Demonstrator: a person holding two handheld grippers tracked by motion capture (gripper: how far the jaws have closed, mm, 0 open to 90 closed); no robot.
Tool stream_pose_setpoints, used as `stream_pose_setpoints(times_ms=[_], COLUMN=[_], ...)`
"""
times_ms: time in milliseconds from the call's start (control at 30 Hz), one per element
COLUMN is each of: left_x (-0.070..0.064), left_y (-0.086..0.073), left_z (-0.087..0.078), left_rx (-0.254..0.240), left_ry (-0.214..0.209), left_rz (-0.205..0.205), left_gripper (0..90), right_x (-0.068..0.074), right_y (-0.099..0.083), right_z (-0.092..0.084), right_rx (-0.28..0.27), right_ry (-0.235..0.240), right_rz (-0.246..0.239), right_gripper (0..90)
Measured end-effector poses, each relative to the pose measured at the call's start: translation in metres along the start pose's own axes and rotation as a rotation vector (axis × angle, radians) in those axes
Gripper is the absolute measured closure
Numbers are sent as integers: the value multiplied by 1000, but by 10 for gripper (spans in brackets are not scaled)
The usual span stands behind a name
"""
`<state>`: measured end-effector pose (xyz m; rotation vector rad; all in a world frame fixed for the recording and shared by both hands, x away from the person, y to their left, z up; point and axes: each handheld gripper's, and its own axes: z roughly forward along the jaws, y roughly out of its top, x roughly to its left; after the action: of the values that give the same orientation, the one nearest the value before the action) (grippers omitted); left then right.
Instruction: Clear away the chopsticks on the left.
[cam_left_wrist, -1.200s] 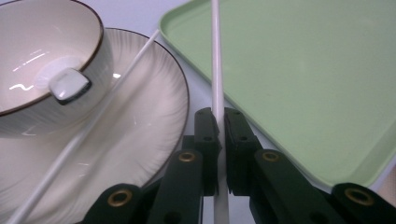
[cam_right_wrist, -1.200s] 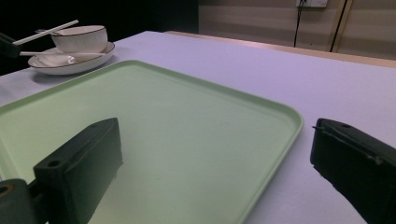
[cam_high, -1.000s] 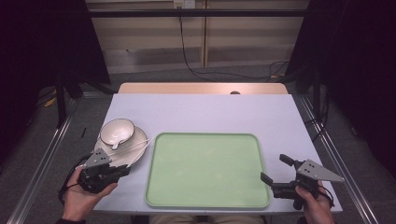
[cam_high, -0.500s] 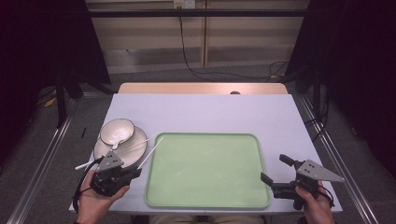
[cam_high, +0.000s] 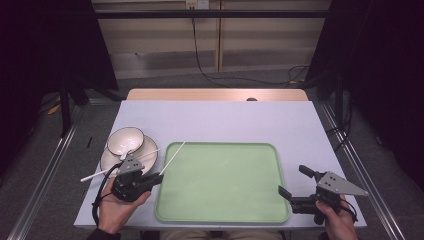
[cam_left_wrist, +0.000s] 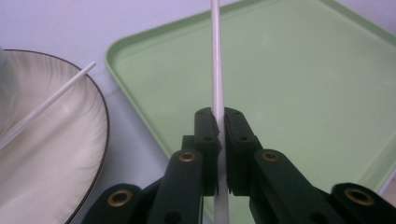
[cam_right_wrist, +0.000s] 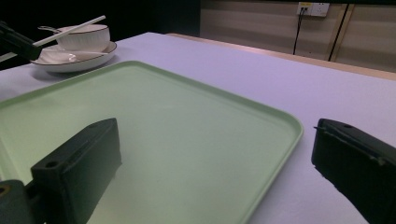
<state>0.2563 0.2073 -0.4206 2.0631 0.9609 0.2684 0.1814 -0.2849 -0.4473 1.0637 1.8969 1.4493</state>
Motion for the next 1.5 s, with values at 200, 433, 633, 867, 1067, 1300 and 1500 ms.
stream_pose_setpoints(times_ms=[200, 433, 633, 867, 1067, 1300, 1500], left_x=[-4, -6, -8, -11, -11, -7, -8], left_y=[4, 12, 14, 15, 18, 20, 16], left_z=[12, 24, 33, 45, 54, 69, 77], left_rx=[22, 46, 39, 69, 96, 145, 176], left_ry=[-5, 10, 35, 95, 133, 140, 181], left_rz=[-2, -29, -75, -137, -185, -246, -254], left_gripper=[854, 853, 853, 854, 853, 852, 852], right_x=[0, 0, 1, 0, 1, 0, 1], right_y=[0, 0, 0, 1, 0, 0, 0], right_z=[0, 0, 2, 4, 2, 3, 3], right_rx=[-4, 0, 2, 10, -1, 6, 5], right_ry=[2, 0, 4, 0, 8, 8, 13], right_rz=[-7, -2, -15, -10, -16, -14, -15], right_gripper=[13, 13, 13, 14, 14, 14, 14])
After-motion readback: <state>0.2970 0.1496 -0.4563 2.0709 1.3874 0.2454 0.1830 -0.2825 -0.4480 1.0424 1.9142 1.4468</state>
